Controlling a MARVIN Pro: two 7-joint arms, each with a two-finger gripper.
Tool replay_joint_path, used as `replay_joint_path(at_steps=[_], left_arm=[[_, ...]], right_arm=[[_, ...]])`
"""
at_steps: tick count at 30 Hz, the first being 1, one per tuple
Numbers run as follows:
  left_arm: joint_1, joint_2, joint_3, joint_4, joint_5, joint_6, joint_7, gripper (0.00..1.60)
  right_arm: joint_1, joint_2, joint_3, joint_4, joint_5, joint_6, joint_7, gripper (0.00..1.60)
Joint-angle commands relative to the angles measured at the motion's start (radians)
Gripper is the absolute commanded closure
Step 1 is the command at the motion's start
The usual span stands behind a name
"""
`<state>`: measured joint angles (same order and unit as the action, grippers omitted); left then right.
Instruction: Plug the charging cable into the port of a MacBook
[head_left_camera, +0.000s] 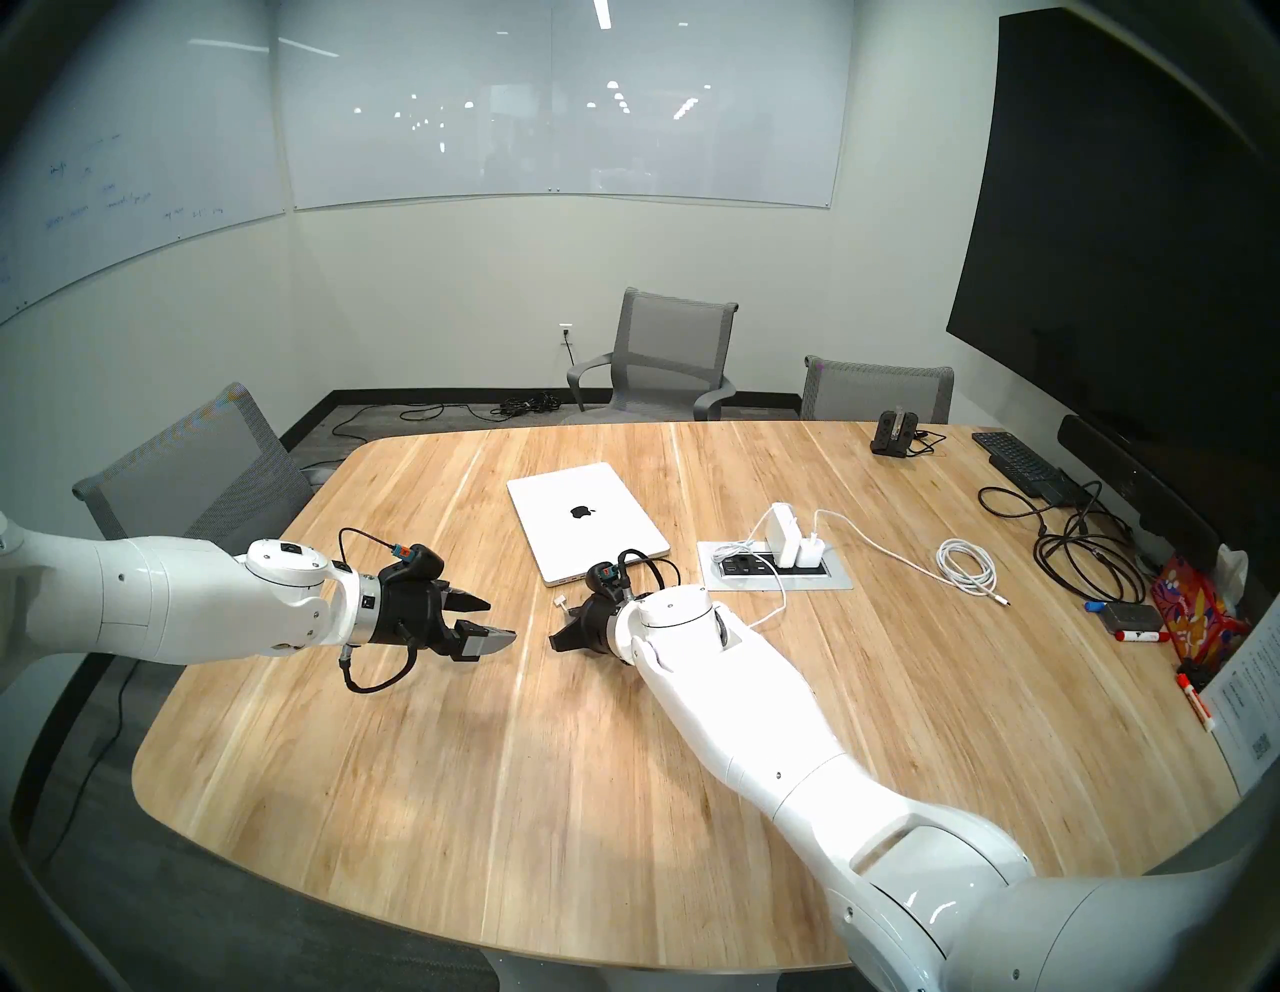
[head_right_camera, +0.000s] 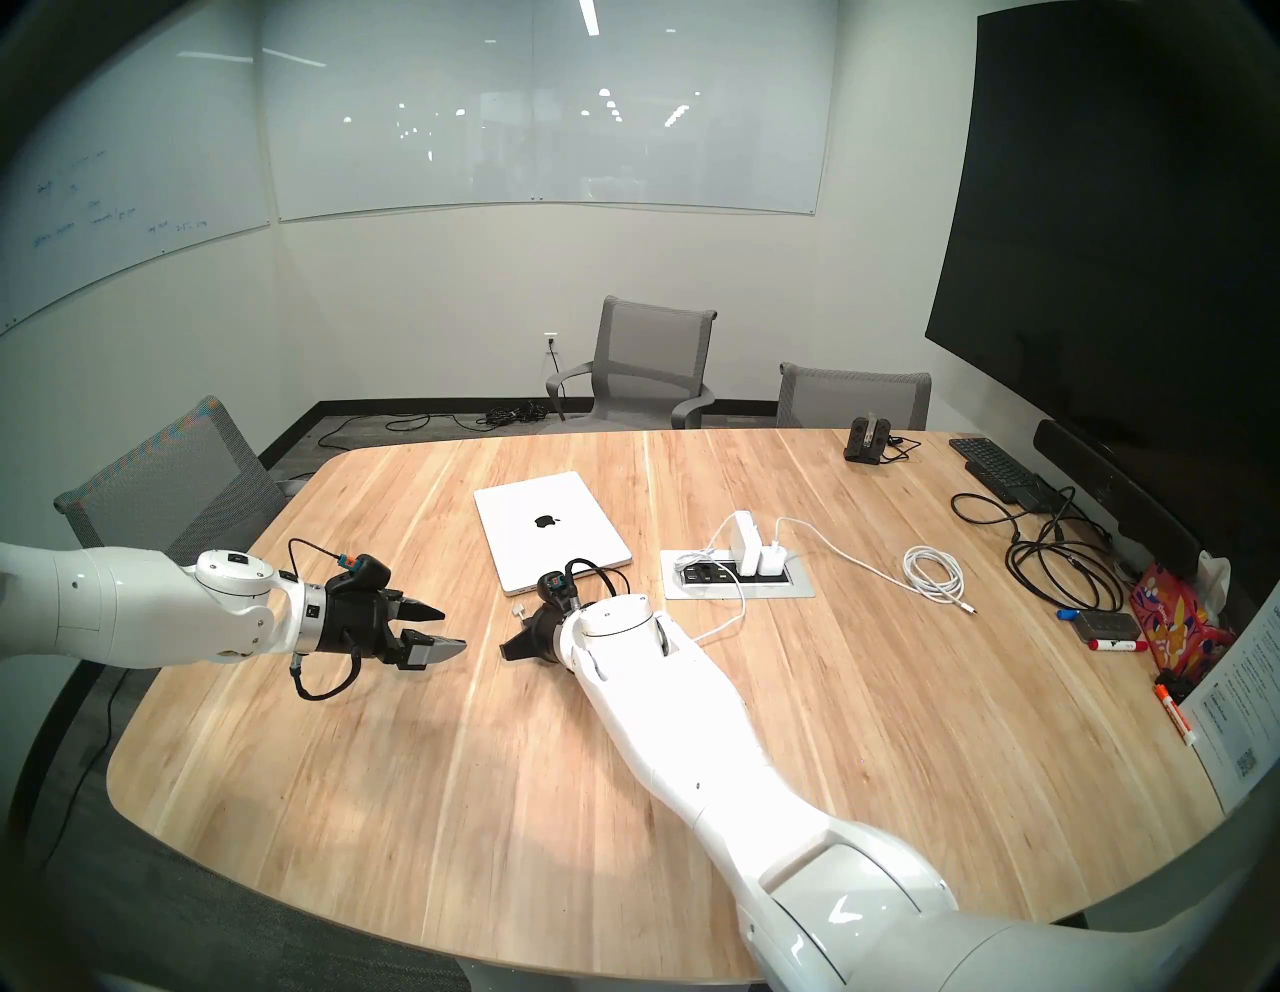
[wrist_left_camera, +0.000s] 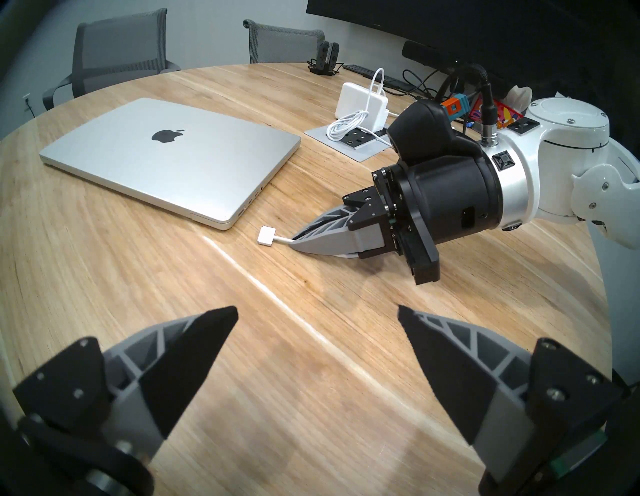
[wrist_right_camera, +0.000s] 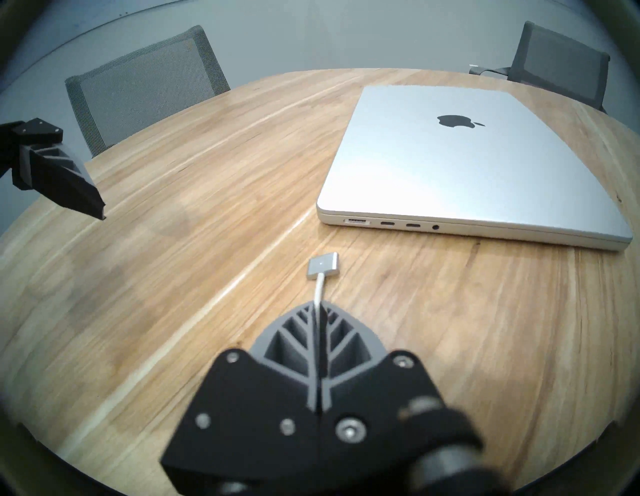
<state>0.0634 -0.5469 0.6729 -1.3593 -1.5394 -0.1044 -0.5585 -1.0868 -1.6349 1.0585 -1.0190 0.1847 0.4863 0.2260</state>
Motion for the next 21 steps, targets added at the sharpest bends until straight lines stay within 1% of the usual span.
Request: replay_joint_path(at_steps=[1, 7, 8, 10, 11, 13, 14, 16, 17, 21], left_arm=[[-0.018, -0.002, -0.013, 0.002, -0.001, -0.003, 0.002, 0.0], [-0.018, -0.002, -0.013, 0.002, -0.001, -0.003, 0.002, 0.0], [-0.018, -0.002, -0.013, 0.002, -0.001, -0.003, 0.002, 0.0], [-0.018, -0.002, -0.013, 0.002, -0.001, -0.003, 0.002, 0.0], [-0.018, -0.002, -0.013, 0.002, -0.001, -0.003, 0.002, 0.0], [-0.018, -0.002, -0.013, 0.002, -0.001, -0.003, 0.002, 0.0], [-0.018, -0.002, -0.013, 0.002, -0.001, -0.003, 0.002, 0.0], [-0.018, -0.002, -0.013, 0.002, -0.001, -0.003, 0.002, 0.0], [-0.018, -0.002, -0.013, 0.002, -0.001, -0.003, 0.002, 0.0], [-0.018, -0.002, -0.013, 0.002, -0.001, -0.003, 0.002, 0.0]], right_arm=[[-0.015, -0.021, 0.03, -0.019, 0.031, -0.004, -0.005, 1.6], [-0.014, -0.032, 0.044, -0.01, 0.042, -0.013, -0.007, 1.6], [-0.016, -0.038, 0.055, -0.006, 0.053, -0.02, -0.006, 1.6], [-0.011, -0.039, 0.052, 0.002, 0.05, -0.022, -0.005, 1.6], [-0.012, -0.05, 0.067, 0.007, 0.065, -0.026, -0.005, 1.6], [-0.007, -0.052, 0.062, 0.01, 0.06, -0.027, -0.01, 1.6], [-0.011, -0.06, 0.075, 0.013, 0.071, -0.036, -0.014, 1.6], [-0.005, -0.065, 0.078, 0.021, 0.072, -0.039, -0.017, 1.6], [-0.006, -0.074, 0.093, 0.028, 0.085, -0.045, -0.021, 1.6], [0.009, -0.085, 0.1, 0.05, 0.09, -0.051, -0.025, 1.6]])
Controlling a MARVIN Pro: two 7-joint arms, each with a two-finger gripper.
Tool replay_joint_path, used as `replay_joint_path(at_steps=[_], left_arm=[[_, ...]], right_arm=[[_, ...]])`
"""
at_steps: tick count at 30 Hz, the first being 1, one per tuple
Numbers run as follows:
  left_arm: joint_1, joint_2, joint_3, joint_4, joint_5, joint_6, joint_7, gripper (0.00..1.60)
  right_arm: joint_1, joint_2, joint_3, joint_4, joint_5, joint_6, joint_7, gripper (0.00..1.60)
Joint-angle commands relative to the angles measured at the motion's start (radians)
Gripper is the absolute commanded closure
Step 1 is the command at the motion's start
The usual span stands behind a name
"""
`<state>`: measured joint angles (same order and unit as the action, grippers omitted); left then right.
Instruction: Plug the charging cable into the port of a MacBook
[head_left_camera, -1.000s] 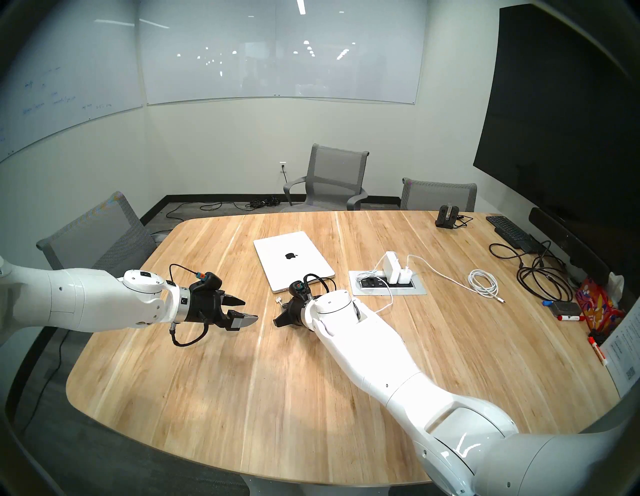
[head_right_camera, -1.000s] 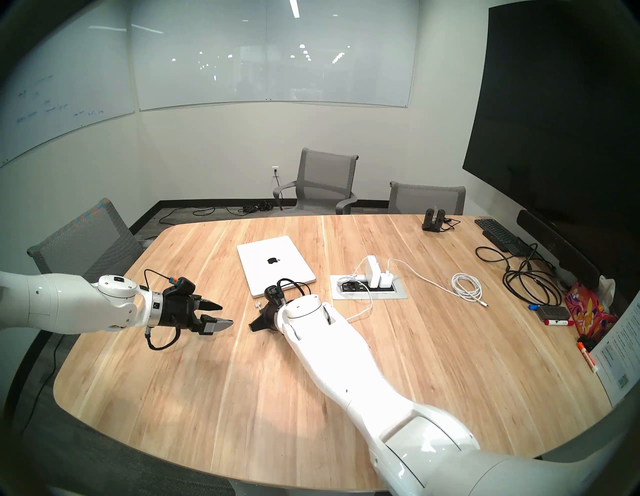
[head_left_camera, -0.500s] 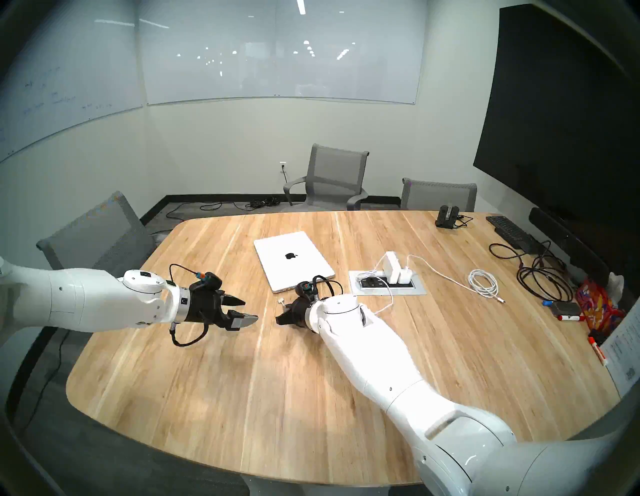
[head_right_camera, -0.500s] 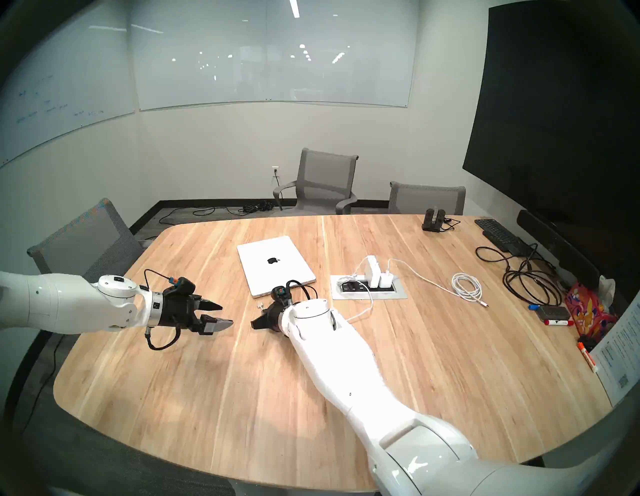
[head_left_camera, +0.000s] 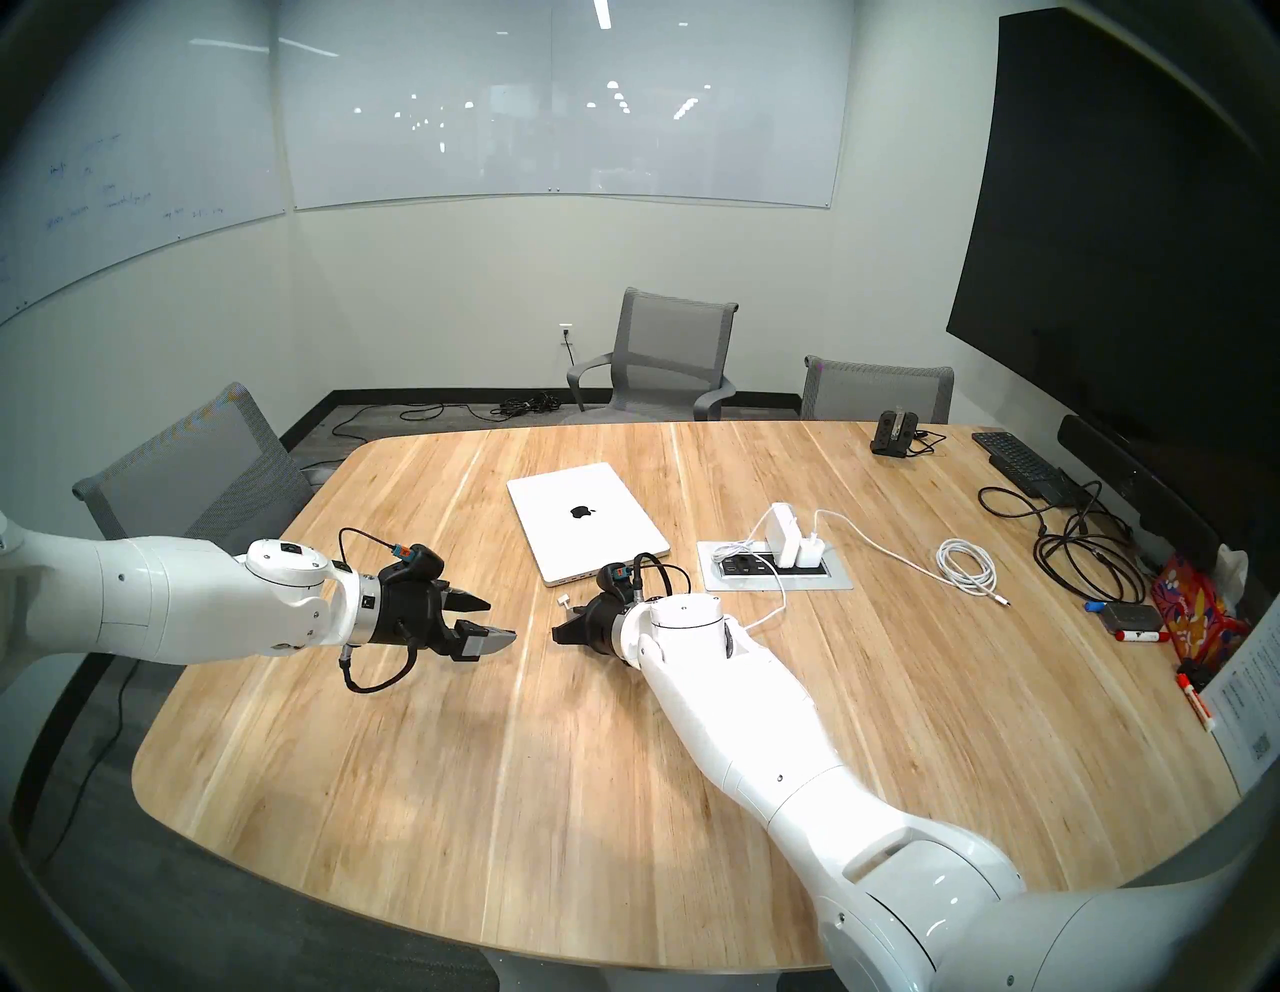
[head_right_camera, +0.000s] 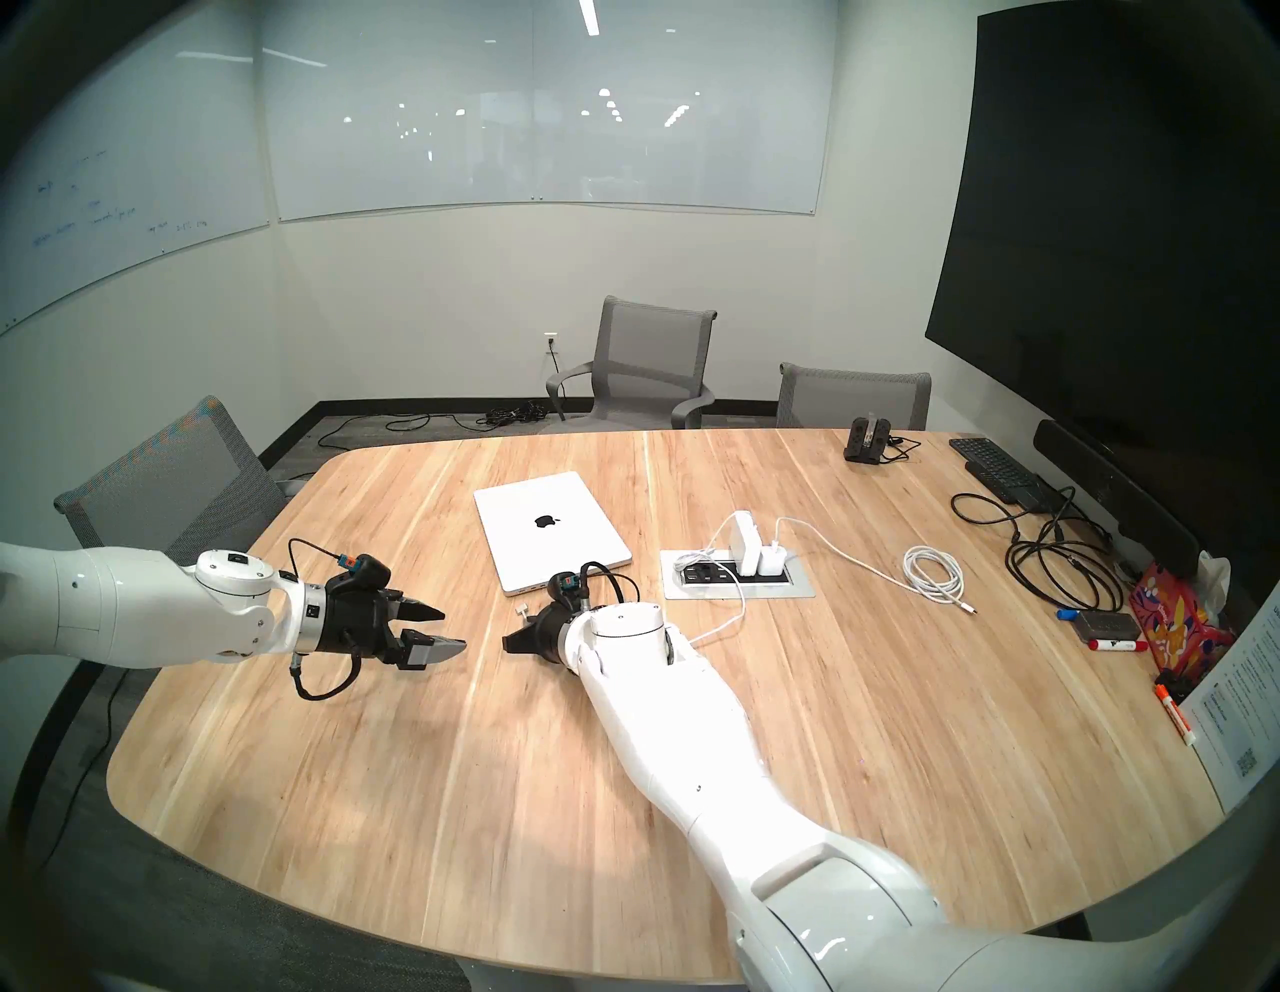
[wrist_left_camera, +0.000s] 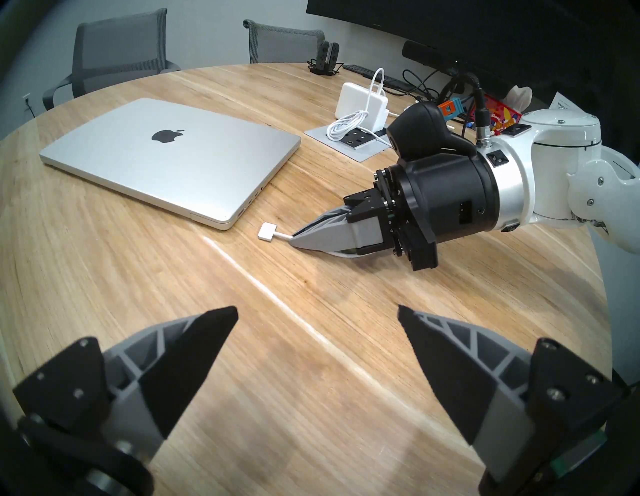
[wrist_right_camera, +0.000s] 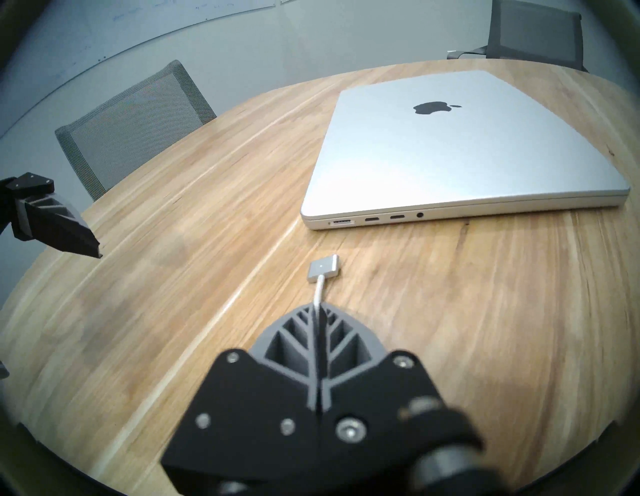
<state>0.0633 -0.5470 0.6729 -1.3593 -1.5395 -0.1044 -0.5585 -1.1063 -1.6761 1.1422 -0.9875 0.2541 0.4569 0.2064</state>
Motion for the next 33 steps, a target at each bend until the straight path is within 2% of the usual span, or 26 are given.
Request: replay_joint_path(at_steps=[1, 13, 27, 28, 33], left_arm=[[-0.018, -0.002, -0.013, 0.002, -0.001, -0.003, 0.002, 0.0], [-0.018, -0.002, -0.013, 0.002, -0.001, -0.003, 0.002, 0.0], [-0.018, -0.002, -0.013, 0.002, -0.001, -0.003, 0.002, 0.0], [-0.018, -0.002, -0.013, 0.002, -0.001, -0.003, 0.002, 0.0], [-0.018, -0.002, -0.013, 0.002, -0.001, -0.003, 0.002, 0.0]], right_arm=[[0.029, -0.049, 0.026, 0.024, 0.03, -0.025, -0.004, 1.6], [0.076, -0.088, 0.096, 0.192, 0.085, -0.146, 0.007, 1.6], [0.113, -0.089, 0.137, 0.245, 0.114, -0.166, 0.036, 1.6], [0.116, -0.095, 0.159, 0.255, 0.134, -0.171, 0.039, 1.6], [0.127, -0.099, 0.178, 0.274, 0.144, -0.178, 0.042, 1.6]])
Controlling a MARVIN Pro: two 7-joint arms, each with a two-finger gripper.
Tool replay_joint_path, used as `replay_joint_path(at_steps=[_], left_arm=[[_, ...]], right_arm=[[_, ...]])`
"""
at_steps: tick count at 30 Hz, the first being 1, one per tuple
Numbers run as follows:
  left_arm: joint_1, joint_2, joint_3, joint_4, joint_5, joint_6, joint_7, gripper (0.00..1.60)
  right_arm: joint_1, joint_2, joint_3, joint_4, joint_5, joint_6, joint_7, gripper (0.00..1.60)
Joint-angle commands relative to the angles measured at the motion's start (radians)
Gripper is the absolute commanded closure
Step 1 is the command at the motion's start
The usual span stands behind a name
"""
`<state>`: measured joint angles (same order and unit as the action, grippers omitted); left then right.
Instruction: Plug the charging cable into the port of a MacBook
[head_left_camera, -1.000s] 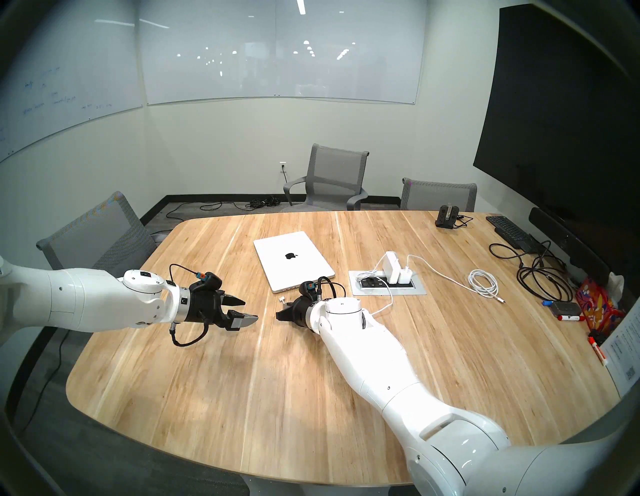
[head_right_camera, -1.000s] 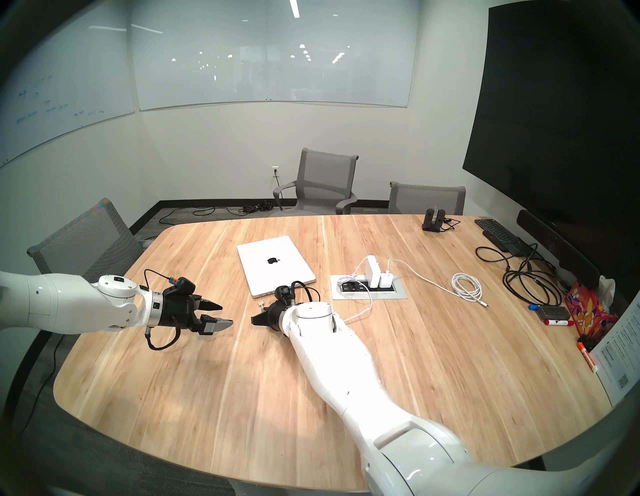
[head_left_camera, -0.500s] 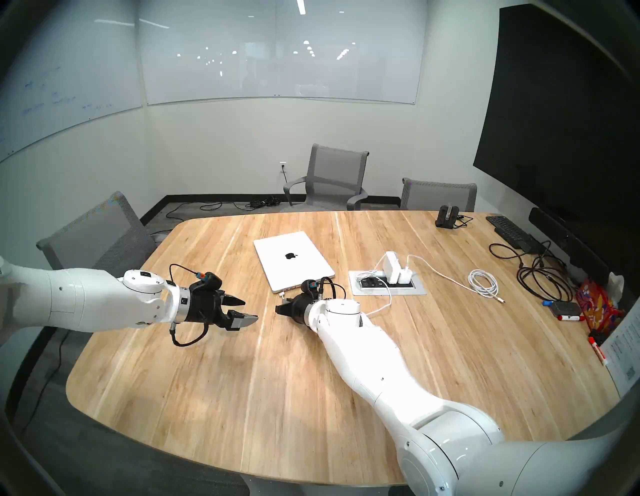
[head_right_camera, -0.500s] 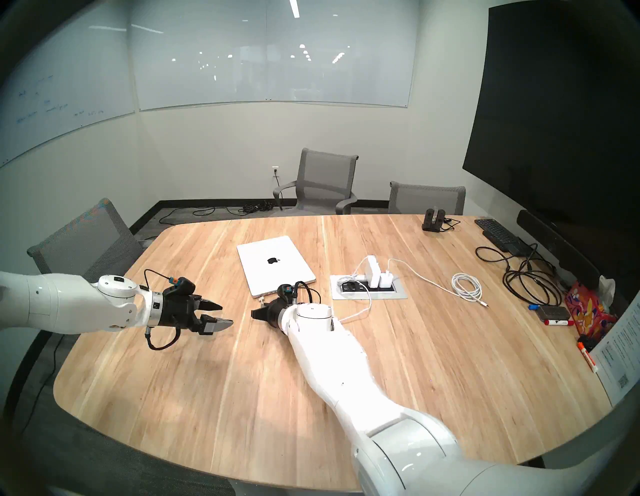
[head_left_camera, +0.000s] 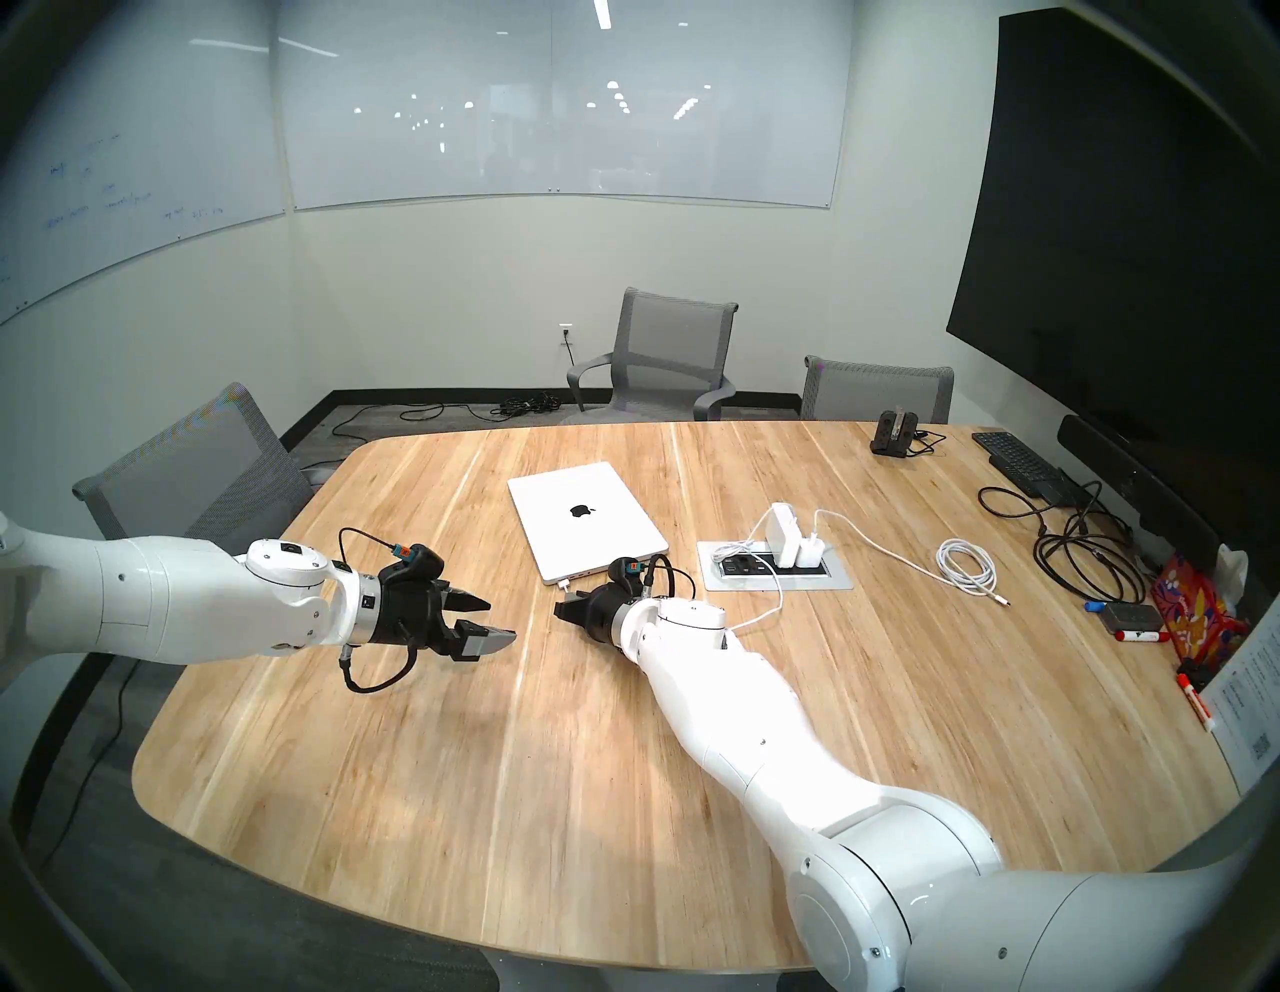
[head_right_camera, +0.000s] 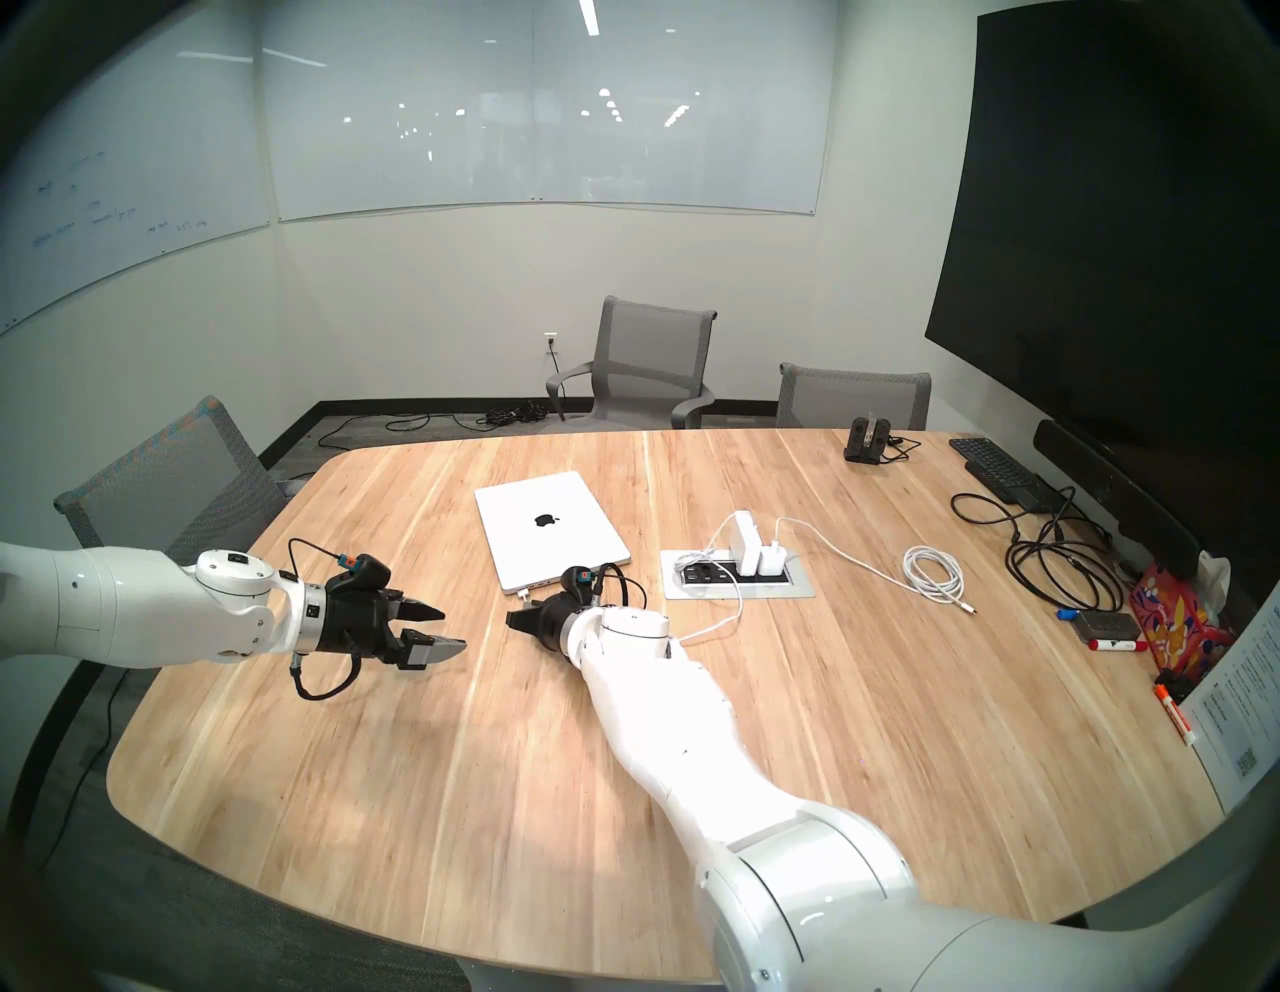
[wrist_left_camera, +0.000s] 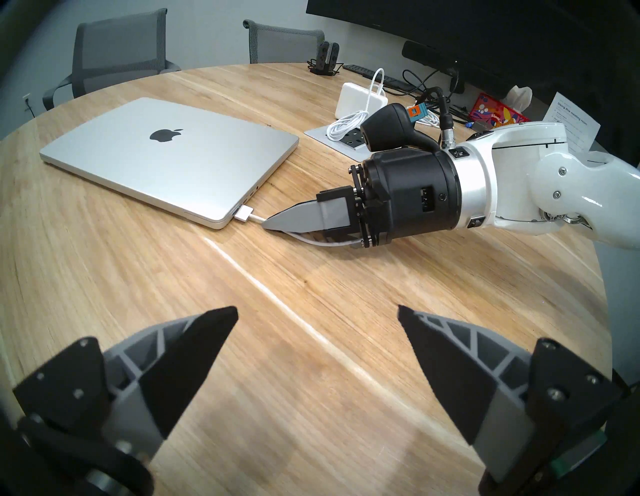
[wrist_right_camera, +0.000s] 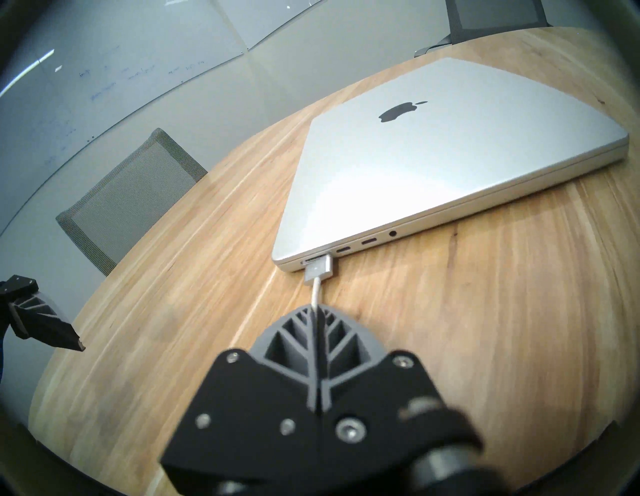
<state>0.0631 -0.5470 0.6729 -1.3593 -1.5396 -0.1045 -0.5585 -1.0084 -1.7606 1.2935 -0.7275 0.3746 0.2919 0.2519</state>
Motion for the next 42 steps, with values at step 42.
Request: replay_joint_path(at_steps=[42], left_arm=[[-0.018, -0.002, -0.013, 0.002, -0.001, -0.003, 0.002, 0.0]], right_arm=[[-0.056, -0.038, 0.038, -0.132, 0.03, 0.093, -0.015, 1.6]])
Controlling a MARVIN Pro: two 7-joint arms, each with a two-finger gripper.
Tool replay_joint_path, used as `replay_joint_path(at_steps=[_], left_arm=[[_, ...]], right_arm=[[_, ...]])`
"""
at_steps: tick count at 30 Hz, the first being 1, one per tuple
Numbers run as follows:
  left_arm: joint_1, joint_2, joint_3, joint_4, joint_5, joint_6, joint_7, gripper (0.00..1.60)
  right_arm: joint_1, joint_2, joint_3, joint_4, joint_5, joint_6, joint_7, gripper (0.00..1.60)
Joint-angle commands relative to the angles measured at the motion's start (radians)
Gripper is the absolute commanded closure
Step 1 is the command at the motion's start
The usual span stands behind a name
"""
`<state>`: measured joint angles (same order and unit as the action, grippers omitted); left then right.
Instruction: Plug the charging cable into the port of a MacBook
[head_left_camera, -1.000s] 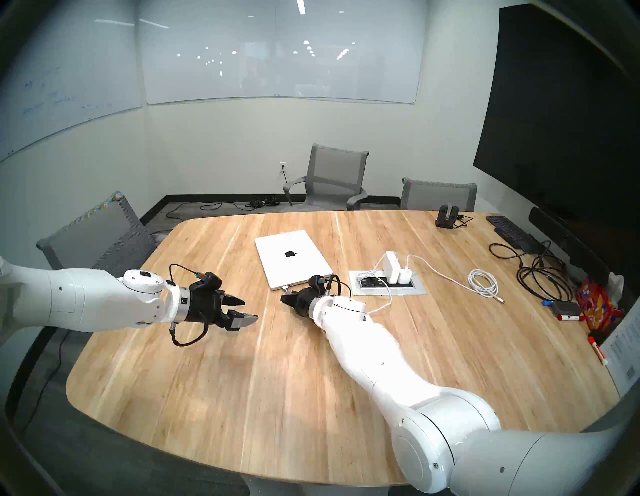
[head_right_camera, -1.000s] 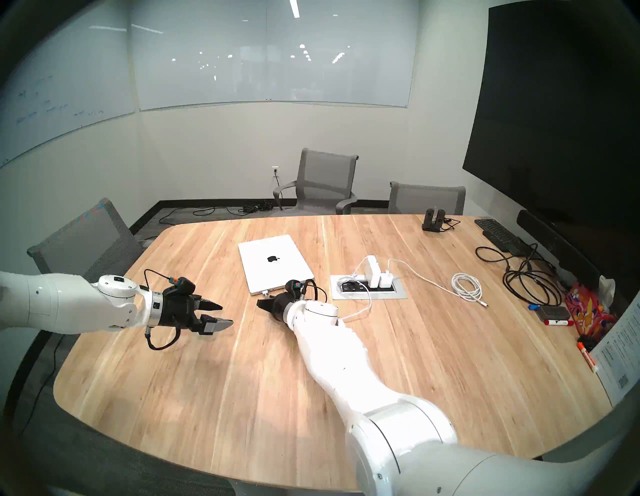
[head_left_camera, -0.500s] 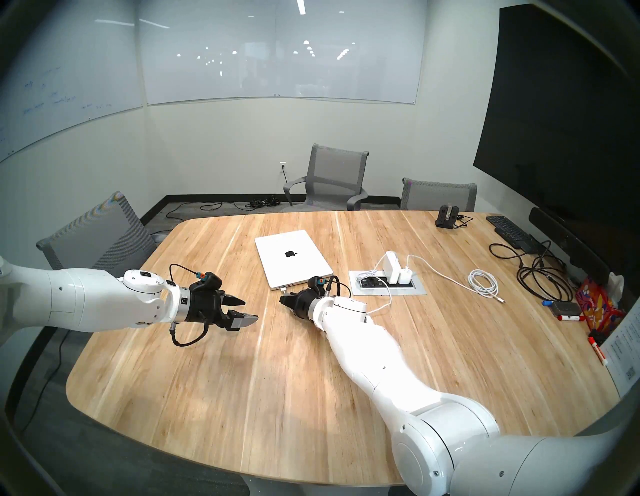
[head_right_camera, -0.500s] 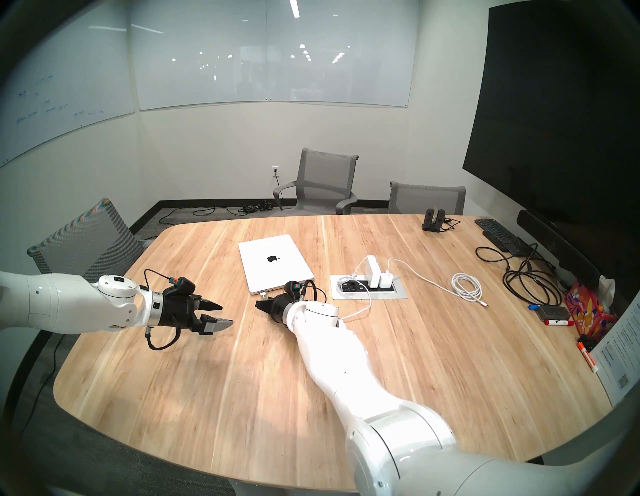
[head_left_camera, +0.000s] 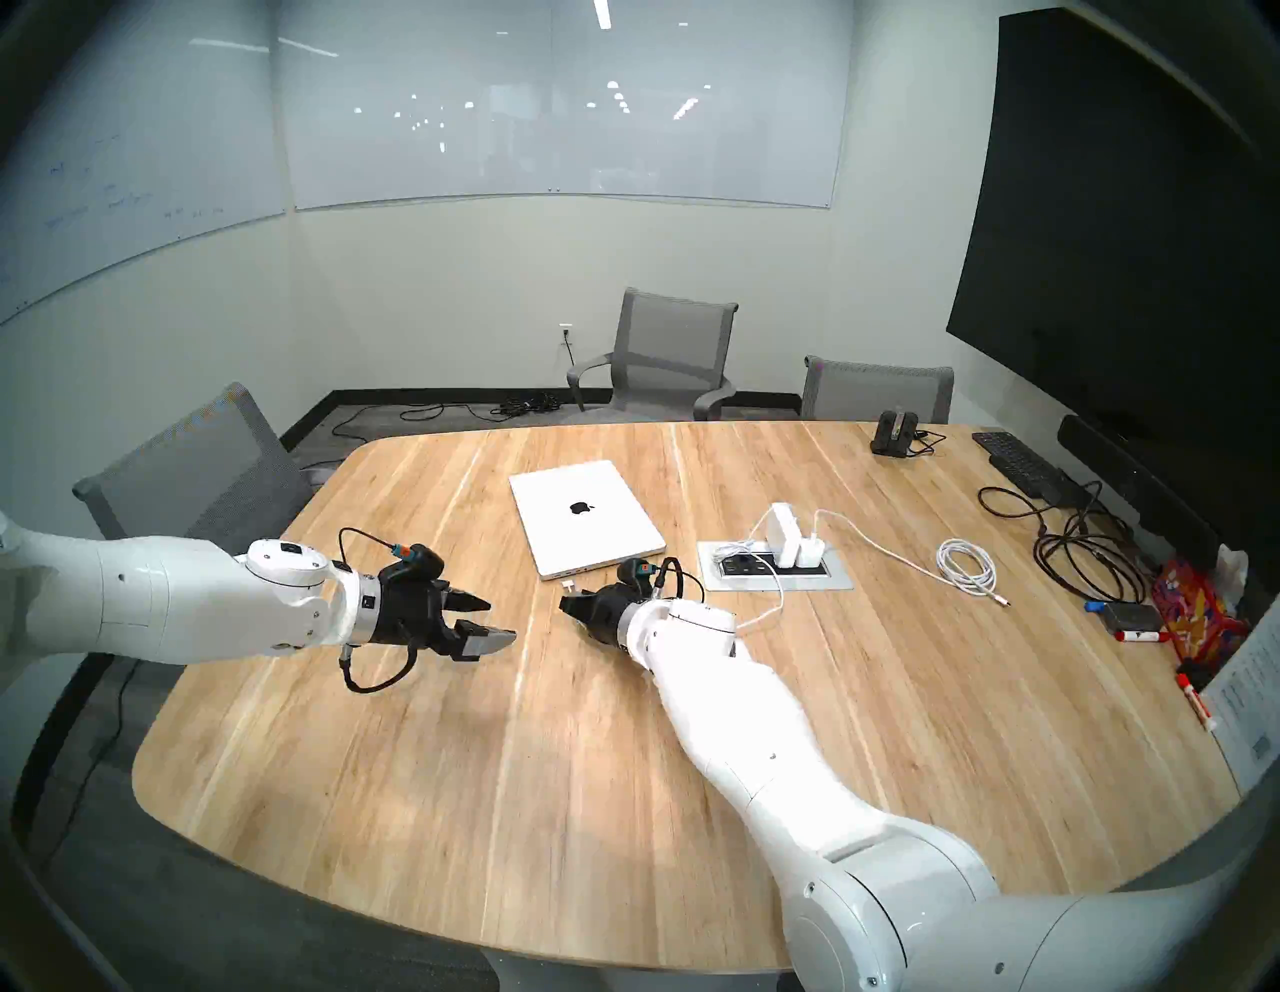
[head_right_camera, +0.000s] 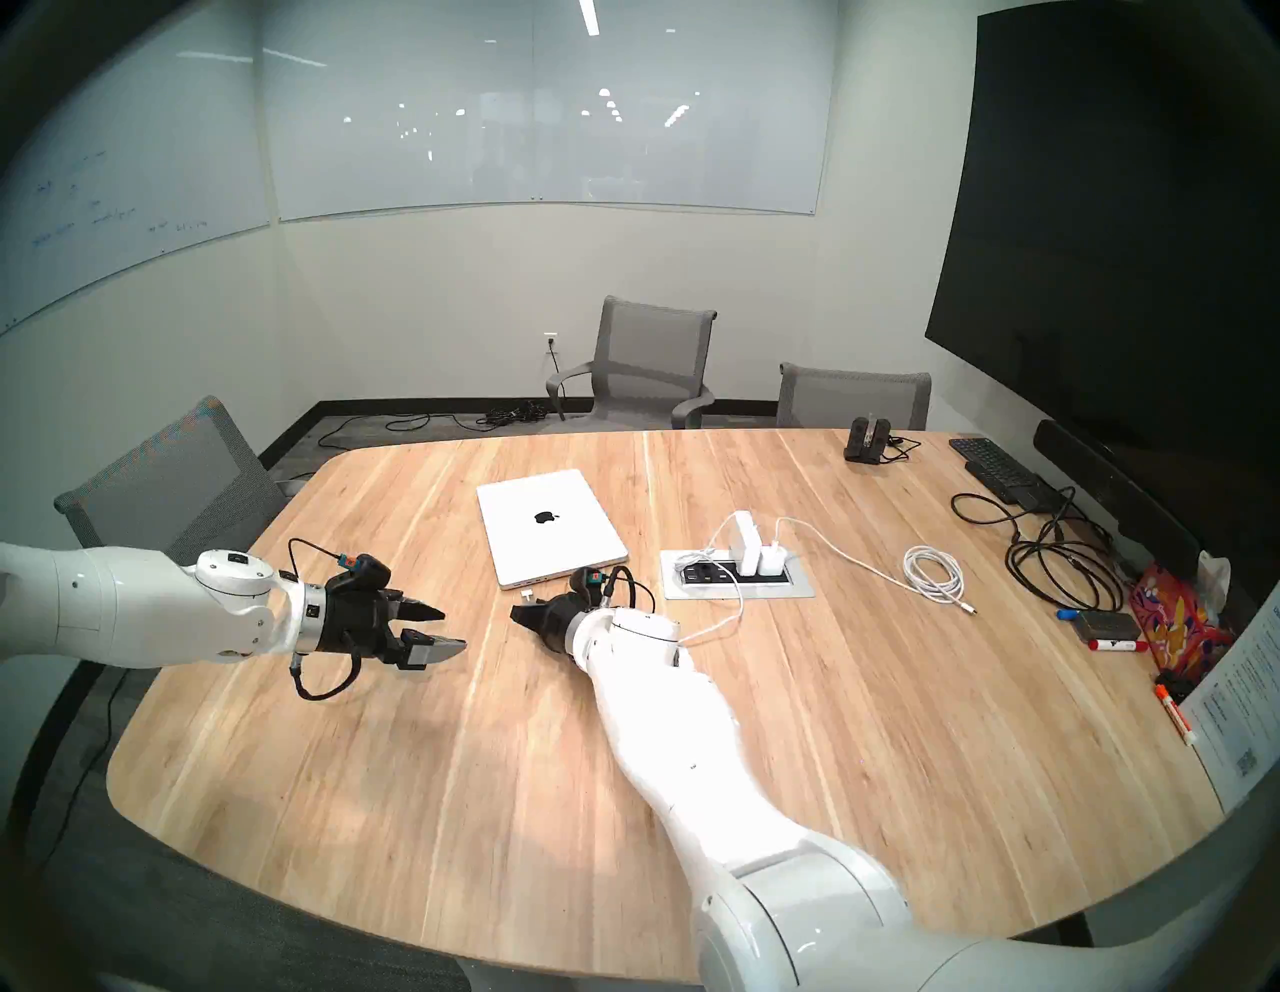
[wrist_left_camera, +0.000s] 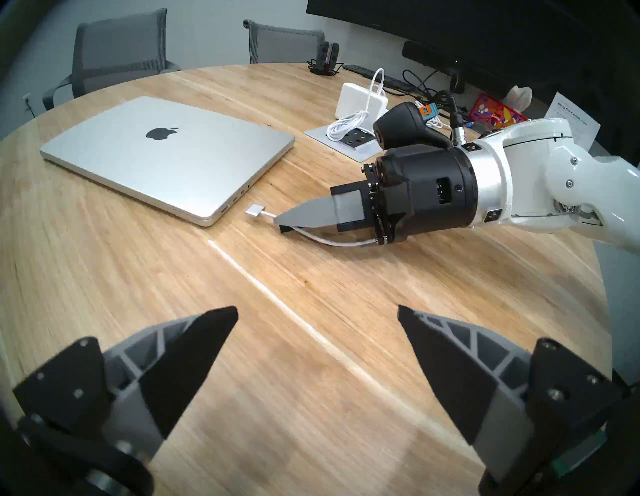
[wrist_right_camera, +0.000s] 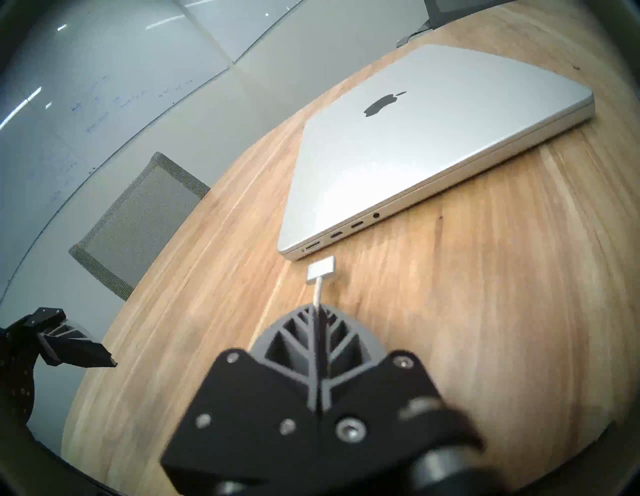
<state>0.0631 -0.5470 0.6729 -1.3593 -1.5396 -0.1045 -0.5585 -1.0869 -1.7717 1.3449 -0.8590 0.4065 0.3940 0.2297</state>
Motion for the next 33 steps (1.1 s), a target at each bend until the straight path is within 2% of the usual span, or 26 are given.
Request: replay_joint_path(at_steps=[1, 33], left_arm=[[-0.018, -0.002, -0.013, 0.002, -0.001, -0.003, 0.002, 0.0], [-0.018, -0.002, -0.013, 0.002, -0.001, -0.003, 0.002, 0.0]], right_arm=[[0.024, -0.027, -0.014, 0.001, -0.001, -0.01, 0.006, 1.6], [0.087, -0.041, -0.02, 0.11, -0.002, -0.076, -0.004, 1.6]])
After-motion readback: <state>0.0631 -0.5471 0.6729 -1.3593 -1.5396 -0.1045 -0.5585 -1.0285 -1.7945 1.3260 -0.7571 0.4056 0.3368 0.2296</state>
